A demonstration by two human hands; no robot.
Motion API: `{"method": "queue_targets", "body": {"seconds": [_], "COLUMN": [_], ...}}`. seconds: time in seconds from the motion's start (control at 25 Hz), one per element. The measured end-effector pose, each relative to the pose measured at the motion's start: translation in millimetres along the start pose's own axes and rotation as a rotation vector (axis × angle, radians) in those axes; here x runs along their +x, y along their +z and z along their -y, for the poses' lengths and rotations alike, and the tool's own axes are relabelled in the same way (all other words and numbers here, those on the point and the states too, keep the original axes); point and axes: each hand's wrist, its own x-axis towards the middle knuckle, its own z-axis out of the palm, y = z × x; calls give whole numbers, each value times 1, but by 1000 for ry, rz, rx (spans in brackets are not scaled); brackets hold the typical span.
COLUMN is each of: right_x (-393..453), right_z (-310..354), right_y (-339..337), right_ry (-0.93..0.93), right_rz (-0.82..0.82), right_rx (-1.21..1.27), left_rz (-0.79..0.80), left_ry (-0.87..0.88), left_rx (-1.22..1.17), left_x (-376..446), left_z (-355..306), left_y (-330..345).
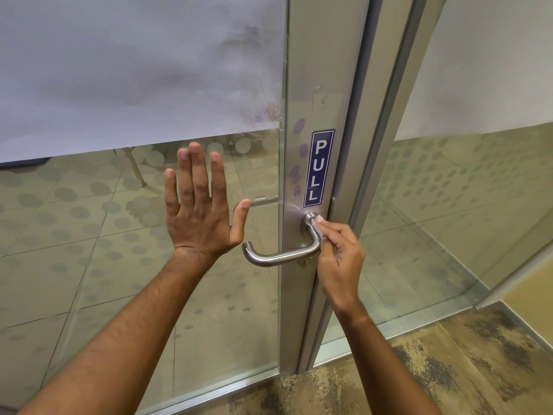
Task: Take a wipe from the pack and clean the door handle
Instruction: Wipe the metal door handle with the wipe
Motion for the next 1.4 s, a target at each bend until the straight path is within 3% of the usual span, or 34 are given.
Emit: {"method": "queue_targets", "body": {"seconds": [0.4,0.68,0.84,1.08,1.24,1.4], "right_x": [-5,-4,-13,-25,-45,-35], "right_z": [18,19,15,20,19,23], "right_y": [-9,0,-2,1,-3,4], "right_ry": [-183,-101,-145,-43,-135,-88], "right_rz": [56,44,24,165,98,170], "right_rx": [-312,-415,-344,-307,-371,-375], "left_rz": [9,26,27,18,15,16], "left_ry": [1,-5,-2,-1,-5,4], "left_rx": [2,6,13,20,26,13], "left_x": [0,2,2,1,1,1], "left_z": [0,0,0,-1,0,0], "left_y": [0,-4,-4,-3,-2,-2]}}
